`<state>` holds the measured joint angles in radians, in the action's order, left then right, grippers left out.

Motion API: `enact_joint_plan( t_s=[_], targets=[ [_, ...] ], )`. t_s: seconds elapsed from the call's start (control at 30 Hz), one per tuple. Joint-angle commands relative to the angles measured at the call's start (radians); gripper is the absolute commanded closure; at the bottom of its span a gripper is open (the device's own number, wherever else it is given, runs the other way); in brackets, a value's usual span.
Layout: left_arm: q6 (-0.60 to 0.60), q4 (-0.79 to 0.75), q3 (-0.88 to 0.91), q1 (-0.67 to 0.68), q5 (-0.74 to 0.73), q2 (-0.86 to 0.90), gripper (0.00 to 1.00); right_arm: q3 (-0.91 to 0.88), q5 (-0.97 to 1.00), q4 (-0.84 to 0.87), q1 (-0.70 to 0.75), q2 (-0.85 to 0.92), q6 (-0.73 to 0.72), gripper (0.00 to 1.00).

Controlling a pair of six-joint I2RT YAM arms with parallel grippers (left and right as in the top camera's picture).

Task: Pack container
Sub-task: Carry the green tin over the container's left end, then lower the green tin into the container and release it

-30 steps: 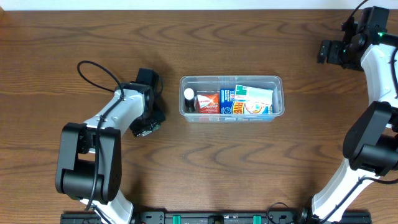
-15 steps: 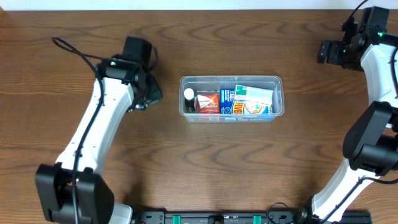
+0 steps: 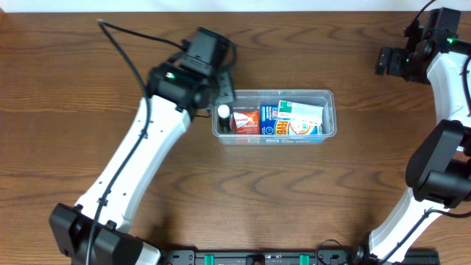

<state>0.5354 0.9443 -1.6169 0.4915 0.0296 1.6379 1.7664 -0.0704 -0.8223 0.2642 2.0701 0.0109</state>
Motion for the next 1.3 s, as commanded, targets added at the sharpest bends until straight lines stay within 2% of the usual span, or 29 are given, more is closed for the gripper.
enact_joint_plan(
  t_s=[0.0,0.2,0.37,1.0,1.27],
  targets=[
    [0.019,-0.043,-0.02,0.067,0.005,0.011,0.47,0.006,0.003,0.0,0.004,0.0,-0.006,0.01],
    [0.019,-0.131,-0.02,0.168,0.005,0.065,0.48,0.006,0.003,0.0,0.004,0.0,-0.006,0.01],
    [0.019,-0.149,-0.02,0.201,0.005,0.153,0.51,0.006,0.003,0.0,0.004,0.0,-0.006,0.01],
    [0.018,-0.166,-0.02,0.203,0.011,0.392,0.51,0.006,0.003,0.0,0.004,0.0,-0.006,0.01],
    [0.019,-0.175,-0.02,0.193,0.095,0.401,0.51,0.006,0.003,0.0,0.004,0.0,-0.006,0.01]
  ],
)
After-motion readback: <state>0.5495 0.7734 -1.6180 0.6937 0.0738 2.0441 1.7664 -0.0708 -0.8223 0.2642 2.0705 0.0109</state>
